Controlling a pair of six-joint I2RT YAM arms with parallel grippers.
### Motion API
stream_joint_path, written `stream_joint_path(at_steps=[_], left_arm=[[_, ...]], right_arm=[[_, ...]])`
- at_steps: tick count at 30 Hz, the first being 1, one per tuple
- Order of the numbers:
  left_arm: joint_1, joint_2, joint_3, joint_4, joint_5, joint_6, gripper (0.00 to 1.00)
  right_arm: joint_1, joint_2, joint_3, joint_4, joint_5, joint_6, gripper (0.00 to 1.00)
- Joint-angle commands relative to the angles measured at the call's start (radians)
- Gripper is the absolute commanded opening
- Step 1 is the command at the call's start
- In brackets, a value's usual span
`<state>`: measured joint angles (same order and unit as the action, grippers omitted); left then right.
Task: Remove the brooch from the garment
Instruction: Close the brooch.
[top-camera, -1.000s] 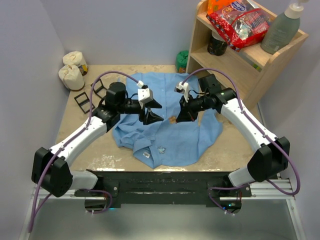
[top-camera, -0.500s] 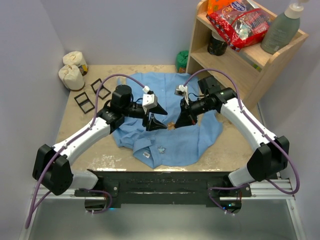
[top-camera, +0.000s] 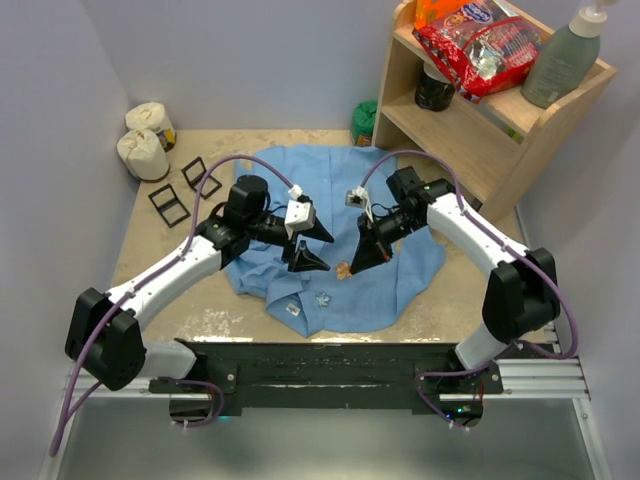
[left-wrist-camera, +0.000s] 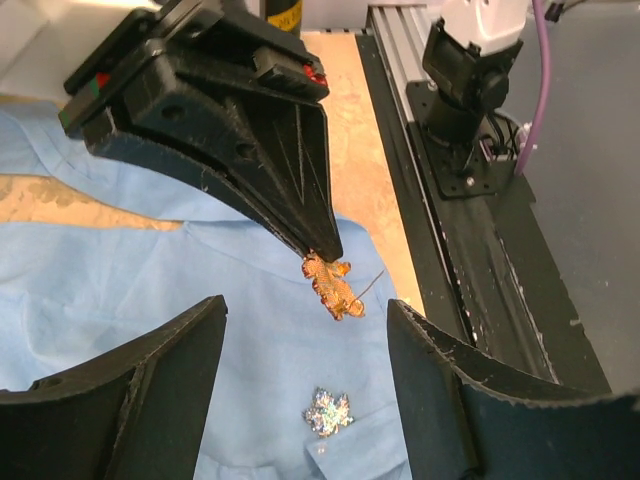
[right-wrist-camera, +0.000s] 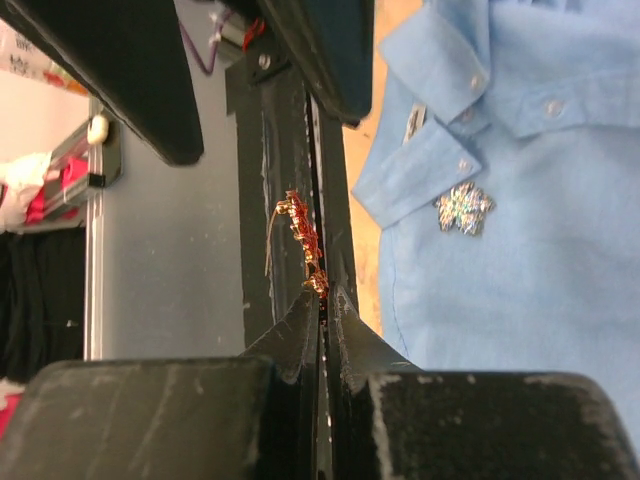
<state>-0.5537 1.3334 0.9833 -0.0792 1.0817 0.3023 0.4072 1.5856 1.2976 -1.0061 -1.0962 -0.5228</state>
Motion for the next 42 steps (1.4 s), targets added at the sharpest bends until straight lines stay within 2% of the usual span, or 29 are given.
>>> stream_joint_path(at_steps=[1, 2, 3, 5, 9, 11, 18, 30, 42], left_arm=[[-0.037, 0.016, -0.001, -0.109, -0.046, 0.149, 0.71], [-0.057, 0.026, 0.0, -0.119, -0.058, 0.162, 0.71], [-0.066, 0.036, 0.002, -0.126, -0.083, 0.176, 0.72], [-0.087, 0.069, 0.005, -0.137, -0.091, 0.182, 0.72], [-0.1, 0.131, 0.037, -0.136, -0.121, 0.172, 0.71], [-0.104, 0.161, 0.044, -0.119, -0.138, 0.159, 0.71], [-0.121, 0.216, 0.052, -0.071, -0.161, 0.117, 0.71], [-0.147, 0.234, 0.049, -0.103, -0.043, 0.144, 0.72], [-0.213, 0.305, 0.095, -0.062, -0.158, 0.081, 0.73]], right_arm=[[-0.004, 0.094, 0.012, -0.227, -0.03, -0.233, 0.0], [-0.004, 0.121, 0.014, -0.271, -0.053, -0.335, 0.0], [-0.002, 0.141, 0.019, -0.343, -0.065, -0.383, 0.0], [-0.005, 0.163, 0.016, -0.362, -0.074, -0.445, 0.0], [-0.007, 0.091, -0.029, -0.139, -0.01, -0.241, 0.0], [-0.008, 0.077, -0.044, -0.124, -0.007, -0.215, 0.0], [-0.016, 0.109, -0.089, -0.106, -0.002, -0.223, 0.0], [-0.074, 0.2, -0.093, -0.138, -0.03, -0.327, 0.0], [-0.093, 0.177, -0.103, -0.114, -0.028, -0.313, 0.0]])
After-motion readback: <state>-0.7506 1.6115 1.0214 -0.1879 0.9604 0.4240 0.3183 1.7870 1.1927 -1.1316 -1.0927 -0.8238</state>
